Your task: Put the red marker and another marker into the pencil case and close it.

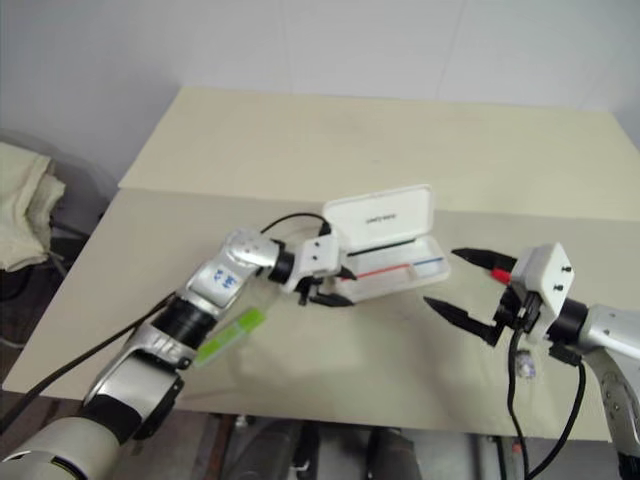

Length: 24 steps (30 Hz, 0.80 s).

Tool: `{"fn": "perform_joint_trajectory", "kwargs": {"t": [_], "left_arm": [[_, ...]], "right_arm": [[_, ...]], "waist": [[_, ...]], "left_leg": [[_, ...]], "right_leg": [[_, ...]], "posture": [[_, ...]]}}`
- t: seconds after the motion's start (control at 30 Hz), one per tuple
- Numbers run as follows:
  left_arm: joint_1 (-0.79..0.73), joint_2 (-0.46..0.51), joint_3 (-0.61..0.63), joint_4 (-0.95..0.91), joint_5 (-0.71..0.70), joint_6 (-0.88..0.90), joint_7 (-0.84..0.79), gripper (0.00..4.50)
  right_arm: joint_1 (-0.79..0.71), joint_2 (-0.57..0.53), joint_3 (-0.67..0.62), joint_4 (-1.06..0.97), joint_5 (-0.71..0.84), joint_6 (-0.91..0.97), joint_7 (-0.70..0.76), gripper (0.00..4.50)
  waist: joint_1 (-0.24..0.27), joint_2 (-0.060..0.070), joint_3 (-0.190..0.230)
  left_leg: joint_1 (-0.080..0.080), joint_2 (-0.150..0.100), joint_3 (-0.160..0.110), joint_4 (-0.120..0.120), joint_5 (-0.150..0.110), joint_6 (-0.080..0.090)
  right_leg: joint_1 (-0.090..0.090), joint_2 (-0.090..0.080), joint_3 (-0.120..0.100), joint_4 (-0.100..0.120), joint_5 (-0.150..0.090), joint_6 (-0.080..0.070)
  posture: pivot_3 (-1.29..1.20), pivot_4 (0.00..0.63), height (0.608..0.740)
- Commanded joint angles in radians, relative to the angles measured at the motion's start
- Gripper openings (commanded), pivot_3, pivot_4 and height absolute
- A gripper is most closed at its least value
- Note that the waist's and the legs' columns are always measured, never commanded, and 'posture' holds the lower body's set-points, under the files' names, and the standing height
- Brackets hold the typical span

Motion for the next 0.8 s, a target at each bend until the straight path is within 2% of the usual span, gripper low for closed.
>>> {"fn": "perform_joint_trajectory", "kwargs": {"t": [0.03, 0.13, 0.37, 0.8], "left_arm": [[-0.045, -0.026, -0.02, 0.049, 0.036, 0.015, -0.002, 2.57], [-0.072, -0.037, -0.037, 0.069, 0.055, 0.03, -0.027, 2.57], [-0.098, -0.048, -0.08, 0.079, 0.087, 0.067, -0.081, 2.57], [-0.054, -0.048, -0.164, 0.062, 0.162, 0.149, -0.099, 2.57]], "right_arm": [[0.01, 0.012, -0.044, -0.049, 0.022, -0.009, -0.026, 4.5], [0.015, 0.018, -0.045, -0.055, 0.021, -0.014, -0.038, 4.5], [0.014, 0.027, -0.044, -0.058, 0.015, -0.024, -0.054, 4.5], [0.014, 0.039, -0.033, -0.061, 0.009, -0.04, -0.077, 4.5]], "waist": [[0.002, 0.0, 0.0], [0.002, 0.0, 0.0], [0.002, 0.0, 0.0], [0.0, 0.001, -0.001]], "left_leg": [[-0.001, 0.0, 0.0, 0.001, 0.0, 0.001], [-0.002, 0.0, 0.0, 0.001, -0.003, 0.005], [-0.004, 0.0, 0.0, 0.002, -0.002, 0.005], [-0.004, 0.0, 0.001, 0.002, -0.002, 0.006]], "right_leg": [[0.0, 0.0, 0.0, -0.001, 0.001, 0.0], [0.0, 0.0, 0.0, -0.004, 0.003, 0.001], [0.0, 0.003, 0.0, -0.007, 0.004, 0.002], [0.0, 0.005, 0.001, -0.007, 0.004, 0.002]], "posture": [[0.0, 0.15, 0.74], [0.0, 0.15, 0.74], [0.0, 0.15, 0.74], [0.0, 0.15, 0.74]]}}
